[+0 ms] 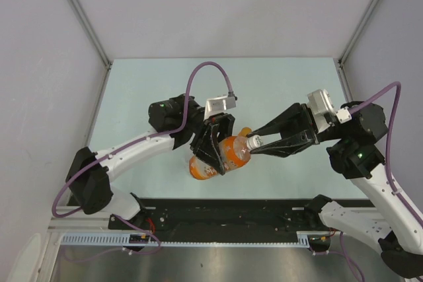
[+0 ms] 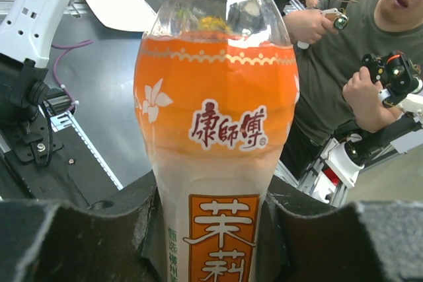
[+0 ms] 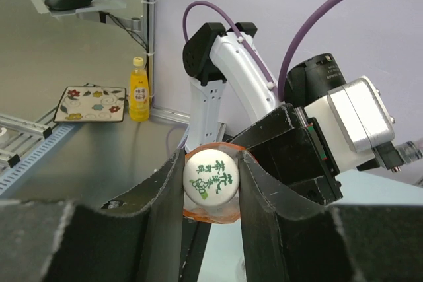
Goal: Unscrew the bottle caps
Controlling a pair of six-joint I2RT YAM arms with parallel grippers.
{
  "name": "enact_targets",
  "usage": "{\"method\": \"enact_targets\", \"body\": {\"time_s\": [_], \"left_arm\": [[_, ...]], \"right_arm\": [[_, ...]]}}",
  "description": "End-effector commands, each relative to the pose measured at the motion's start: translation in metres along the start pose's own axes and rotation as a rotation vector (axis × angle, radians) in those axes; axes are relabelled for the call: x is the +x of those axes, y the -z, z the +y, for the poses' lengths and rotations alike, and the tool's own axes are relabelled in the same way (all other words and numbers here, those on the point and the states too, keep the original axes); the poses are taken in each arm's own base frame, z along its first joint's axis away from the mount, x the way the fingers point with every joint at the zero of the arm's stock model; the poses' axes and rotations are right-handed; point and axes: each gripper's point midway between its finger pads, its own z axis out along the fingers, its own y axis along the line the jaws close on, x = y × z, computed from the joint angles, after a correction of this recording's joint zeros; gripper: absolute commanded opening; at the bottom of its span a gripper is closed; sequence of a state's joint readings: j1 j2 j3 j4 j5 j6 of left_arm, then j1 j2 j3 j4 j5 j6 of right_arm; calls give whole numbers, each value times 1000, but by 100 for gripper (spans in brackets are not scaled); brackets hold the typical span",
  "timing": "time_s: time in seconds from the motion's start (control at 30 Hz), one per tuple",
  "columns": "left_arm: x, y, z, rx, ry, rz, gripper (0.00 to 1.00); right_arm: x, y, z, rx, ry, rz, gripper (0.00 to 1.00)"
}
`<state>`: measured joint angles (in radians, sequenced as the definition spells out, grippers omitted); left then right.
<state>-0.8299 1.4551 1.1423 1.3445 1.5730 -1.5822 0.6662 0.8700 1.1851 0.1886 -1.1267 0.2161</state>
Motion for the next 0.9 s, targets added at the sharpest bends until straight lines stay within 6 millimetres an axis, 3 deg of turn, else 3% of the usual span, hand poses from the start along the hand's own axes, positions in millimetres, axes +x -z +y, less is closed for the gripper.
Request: {"method": "enact_targets", "body": {"time_s": [0.0, 0.03, 0.1, 0.13, 0.27, 0.47, 0.57, 0.6, 0.63, 0.67, 0.7, 0.73, 0.77, 0.87], "left_arm": [[-45, 5, -27, 10, -381, -222, 0], [-45, 7, -26, 0, -391, -228, 0], [-46, 11, -21, -22, -375, -245, 0], [-46, 13, -19, -33, -388, -246, 0], [-46, 16, -11, -65, -370, -253, 0], [-49, 20, -1, -98, -349, -264, 0], [-58, 26, 16, -182, -314, -305, 0], [-66, 29, 18, -230, -324, -324, 0], [-54, 36, 53, -365, -261, -296, 0], [-73, 49, 66, -565, -306, -365, 0], [-81, 56, 68, -666, -363, -355, 0], [-76, 60, 74, -726, -400, -326, 0], [-80, 65, 69, -756, -418, -348, 0], [-83, 87, 78, -898, -411, -410, 0]], "right_arm": [[31, 5, 1, 17, -226, 78, 33], [31, 5, -1, 25, -244, 75, 49], [27, 7, -7, 54, -246, 68, 62], [25, 8, -9, 66, -263, 64, 74], [16, 9, -21, 131, -271, 43, 99], [7, 12, -41, 256, -277, 16, 100], [8, 20, -59, 383, -295, 7, 100], [11, 23, -63, 414, -308, 12, 100], [12, 26, -67, 449, -312, 11, 99], [11, 29, -71, 475, -308, 12, 100], [16, 32, -72, 497, -326, 25, 100], [16, 34, -73, 514, -322, 26, 100], [17, 36, -74, 531, -322, 31, 100], [19, 40, -72, 551, -322, 44, 100]]}}
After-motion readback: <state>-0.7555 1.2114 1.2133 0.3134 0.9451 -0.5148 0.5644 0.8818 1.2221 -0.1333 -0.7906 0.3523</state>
